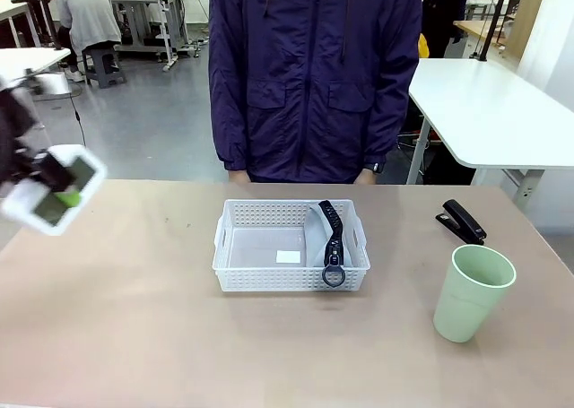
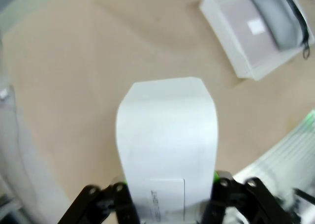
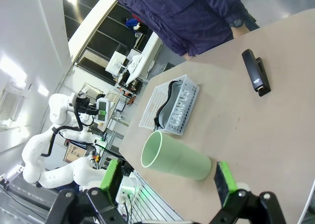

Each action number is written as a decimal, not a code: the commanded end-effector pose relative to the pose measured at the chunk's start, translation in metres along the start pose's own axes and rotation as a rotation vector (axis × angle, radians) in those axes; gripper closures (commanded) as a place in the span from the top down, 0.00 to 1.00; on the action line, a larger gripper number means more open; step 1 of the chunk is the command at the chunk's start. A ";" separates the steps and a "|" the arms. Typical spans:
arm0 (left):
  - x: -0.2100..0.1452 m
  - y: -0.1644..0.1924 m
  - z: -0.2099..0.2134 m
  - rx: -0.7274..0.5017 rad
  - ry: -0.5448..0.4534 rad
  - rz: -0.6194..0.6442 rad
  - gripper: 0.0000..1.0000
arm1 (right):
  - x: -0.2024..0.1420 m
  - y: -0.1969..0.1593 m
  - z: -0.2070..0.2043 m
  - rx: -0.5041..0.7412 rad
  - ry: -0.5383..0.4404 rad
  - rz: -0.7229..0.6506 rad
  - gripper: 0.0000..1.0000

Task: Efficiently arrange items inside the basket to fit them all.
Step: Pick up the Digital clock and place it inside the Organizing basket.

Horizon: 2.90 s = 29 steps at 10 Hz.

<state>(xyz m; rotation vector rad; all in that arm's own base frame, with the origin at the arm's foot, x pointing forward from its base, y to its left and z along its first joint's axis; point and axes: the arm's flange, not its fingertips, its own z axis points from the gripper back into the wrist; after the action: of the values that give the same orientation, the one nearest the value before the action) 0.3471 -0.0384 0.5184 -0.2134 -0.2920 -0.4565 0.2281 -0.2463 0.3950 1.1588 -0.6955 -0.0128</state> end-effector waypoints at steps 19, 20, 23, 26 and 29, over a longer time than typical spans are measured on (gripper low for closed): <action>0.202 -0.204 -0.208 0.070 0.186 -0.475 0.52 | 0.003 0.000 0.000 0.012 -0.017 0.027 1.00; 0.203 -0.203 -0.221 0.094 0.180 -0.432 0.52 | 0.003 0.000 0.000 0.012 -0.017 0.027 1.00; 0.200 -0.200 -0.260 0.057 0.188 -0.437 0.52 | 0.003 0.000 0.000 0.012 -0.017 0.027 1.00; 0.199 -0.198 -0.291 0.068 0.265 -0.429 0.52 | 0.003 0.000 0.000 0.012 -0.017 0.027 1.00; 0.201 -0.195 -0.307 0.097 0.311 -0.421 0.52 | 0.003 0.000 0.000 0.012 -0.017 0.027 1.00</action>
<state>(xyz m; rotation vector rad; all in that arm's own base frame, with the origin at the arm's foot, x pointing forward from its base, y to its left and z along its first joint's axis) 0.4953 -0.3692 0.3263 -0.0160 -0.0568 -0.9023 0.2283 -0.2464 0.3950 1.1589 -0.6949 -0.0127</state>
